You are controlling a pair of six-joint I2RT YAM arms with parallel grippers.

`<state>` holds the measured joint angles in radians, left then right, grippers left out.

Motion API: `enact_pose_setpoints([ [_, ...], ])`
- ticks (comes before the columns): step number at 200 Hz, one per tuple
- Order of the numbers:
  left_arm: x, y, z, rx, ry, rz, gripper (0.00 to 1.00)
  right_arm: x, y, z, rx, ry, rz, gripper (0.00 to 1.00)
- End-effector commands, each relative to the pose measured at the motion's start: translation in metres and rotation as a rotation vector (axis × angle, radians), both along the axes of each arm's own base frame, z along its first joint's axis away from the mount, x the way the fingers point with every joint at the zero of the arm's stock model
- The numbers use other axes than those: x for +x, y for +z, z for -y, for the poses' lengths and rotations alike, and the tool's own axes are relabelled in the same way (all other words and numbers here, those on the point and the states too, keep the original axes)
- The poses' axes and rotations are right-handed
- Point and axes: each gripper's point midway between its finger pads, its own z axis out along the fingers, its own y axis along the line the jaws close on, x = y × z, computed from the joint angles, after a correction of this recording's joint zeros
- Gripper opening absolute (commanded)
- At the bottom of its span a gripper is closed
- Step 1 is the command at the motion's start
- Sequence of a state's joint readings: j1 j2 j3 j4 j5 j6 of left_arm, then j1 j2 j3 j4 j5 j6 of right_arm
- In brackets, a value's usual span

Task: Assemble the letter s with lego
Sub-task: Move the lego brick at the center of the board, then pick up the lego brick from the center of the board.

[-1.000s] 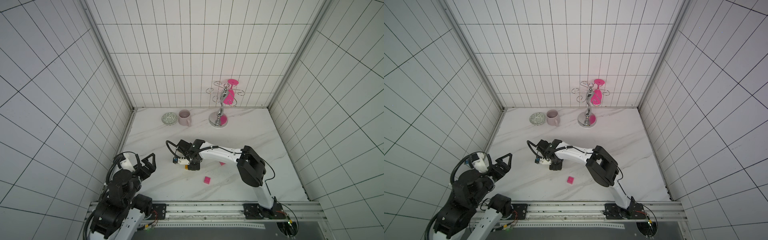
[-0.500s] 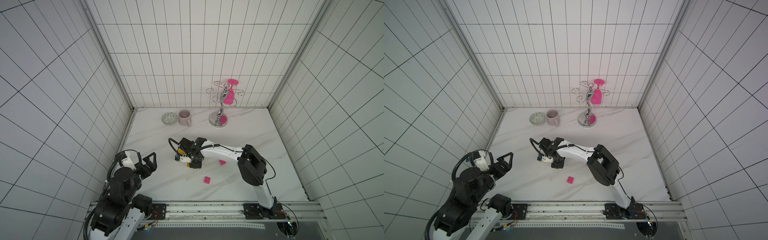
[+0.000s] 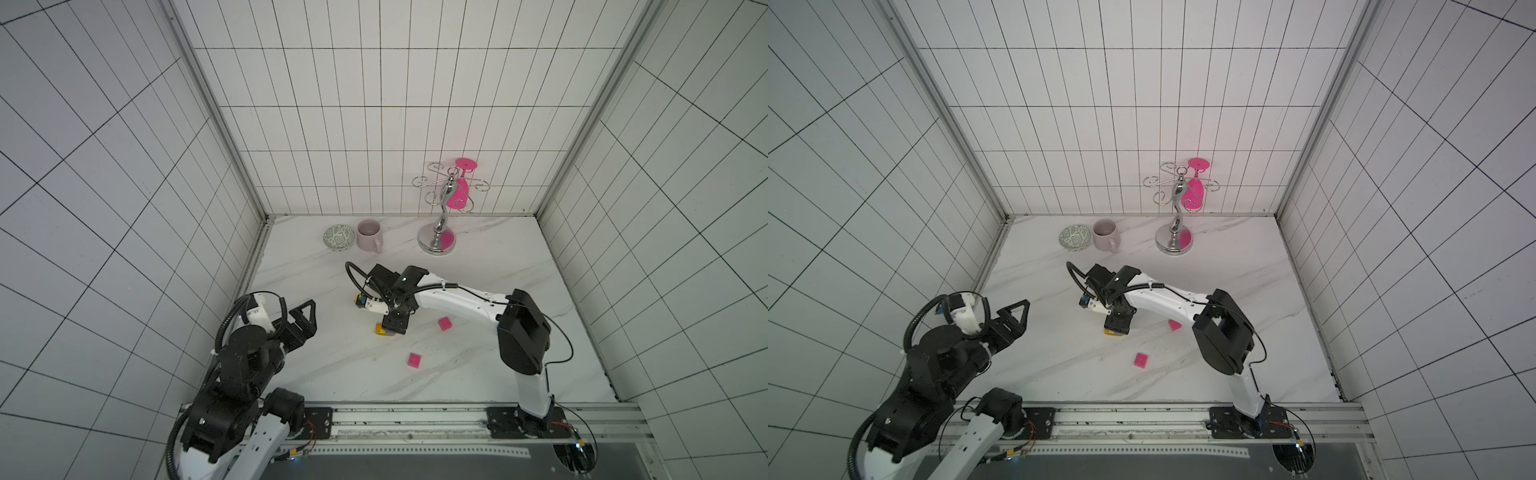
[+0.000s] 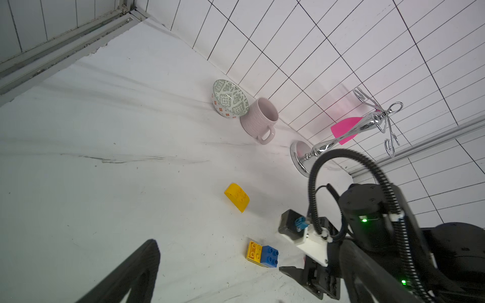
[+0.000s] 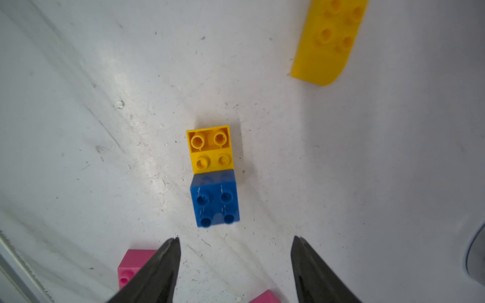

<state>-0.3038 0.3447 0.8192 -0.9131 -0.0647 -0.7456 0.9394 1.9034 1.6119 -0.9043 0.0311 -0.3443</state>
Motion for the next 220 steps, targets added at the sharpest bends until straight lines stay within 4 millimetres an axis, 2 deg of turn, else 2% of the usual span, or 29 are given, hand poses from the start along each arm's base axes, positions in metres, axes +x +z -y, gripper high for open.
enact_pose_setpoints([
  [1,0.011,0.007,0.018,0.027,-0.097,-0.005,0.99,0.018,0.031,0.048,0.123,-0.371,-0.005,0.70],
  [12,0.019,-0.004,0.030,0.037,-0.158,-0.067,0.99,0.022,0.030,0.078,0.126,-0.540,-0.032,0.69],
  [34,0.030,-0.021,0.060,0.017,-0.305,-0.156,0.99,0.009,0.011,0.127,0.080,-0.741,-0.121,0.69],
  [59,0.039,-0.055,0.080,-0.013,-0.389,-0.296,0.99,-0.008,-0.017,0.156,0.045,-0.872,-0.233,0.69],
  [77,0.038,-0.070,0.096,-0.039,-0.471,-0.385,0.98,-0.010,-0.033,0.169,0.022,-0.915,-0.261,0.68],
  [110,0.041,-0.074,0.103,-0.007,-0.489,-0.377,0.98,-0.005,-0.049,0.165,0.019,-0.888,-0.281,0.67],
  [168,0.035,-0.083,0.096,0.009,-0.466,-0.386,0.98,0.007,-0.074,0.153,0.011,-0.874,-0.307,0.62],
  [220,0.034,-0.078,0.087,0.026,-0.422,-0.325,0.99,0.014,-0.082,0.150,-0.006,-0.875,-0.304,0.50],
])
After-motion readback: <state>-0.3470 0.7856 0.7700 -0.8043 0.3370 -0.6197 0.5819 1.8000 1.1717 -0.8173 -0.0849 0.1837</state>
